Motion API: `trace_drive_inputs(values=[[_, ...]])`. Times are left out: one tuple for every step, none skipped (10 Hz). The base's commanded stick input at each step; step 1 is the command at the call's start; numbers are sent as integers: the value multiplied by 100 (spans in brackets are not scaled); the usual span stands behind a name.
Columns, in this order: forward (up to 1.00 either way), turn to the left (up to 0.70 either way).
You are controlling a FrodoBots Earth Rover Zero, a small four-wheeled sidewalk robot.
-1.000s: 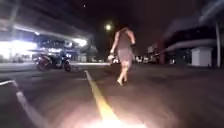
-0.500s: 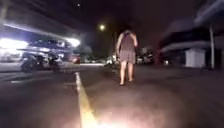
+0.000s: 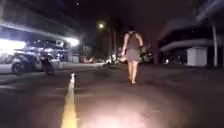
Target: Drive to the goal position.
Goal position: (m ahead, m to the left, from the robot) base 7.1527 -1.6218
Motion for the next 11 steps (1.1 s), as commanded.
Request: trace_drive_inputs(values=[[100,0],[100,0],[100,0],[100,0],[100,0],[100,-11],[100,-29],[100,-39],[100,-40],[100,-40],[100,-40]])
